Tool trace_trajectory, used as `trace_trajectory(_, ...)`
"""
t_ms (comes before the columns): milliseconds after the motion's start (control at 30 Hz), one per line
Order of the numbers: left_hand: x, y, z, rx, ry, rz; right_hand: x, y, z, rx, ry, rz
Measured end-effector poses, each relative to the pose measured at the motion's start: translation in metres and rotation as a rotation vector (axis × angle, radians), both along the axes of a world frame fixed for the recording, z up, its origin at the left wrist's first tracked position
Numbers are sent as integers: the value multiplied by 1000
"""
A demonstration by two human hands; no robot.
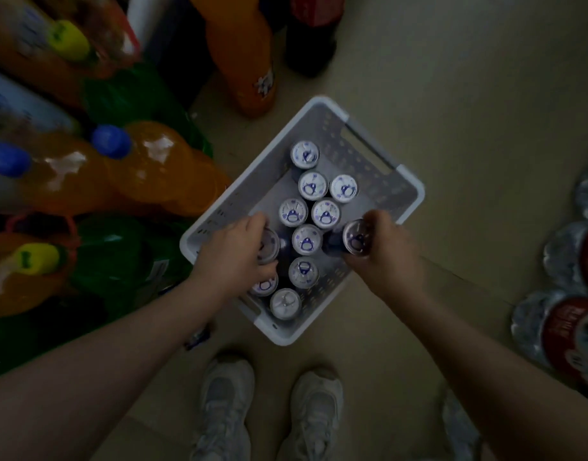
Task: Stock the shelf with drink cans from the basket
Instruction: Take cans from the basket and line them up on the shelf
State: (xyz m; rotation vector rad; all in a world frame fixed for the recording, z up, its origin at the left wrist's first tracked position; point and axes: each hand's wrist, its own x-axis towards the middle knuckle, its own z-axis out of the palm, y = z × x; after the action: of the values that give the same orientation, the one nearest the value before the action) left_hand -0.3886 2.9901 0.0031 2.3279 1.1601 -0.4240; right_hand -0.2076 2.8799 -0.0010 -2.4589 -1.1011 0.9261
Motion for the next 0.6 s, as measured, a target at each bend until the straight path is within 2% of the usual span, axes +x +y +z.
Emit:
trace_trajectory(100, -6, 7, 65, -7, -46, 23, 11, -2, 59, 71, 67, -88)
trace_trajectory(300, -18, 20, 233, 66, -167, 12, 24, 17, 221, 171, 143, 61)
trace_trajectory(433, -40, 24, 382, 85, -207, 15, 14, 45, 365, 277, 215, 262)
trace_trajectory(600, -99, 13, 577, 245, -338, 126, -30, 88, 562, 500, 209, 430)
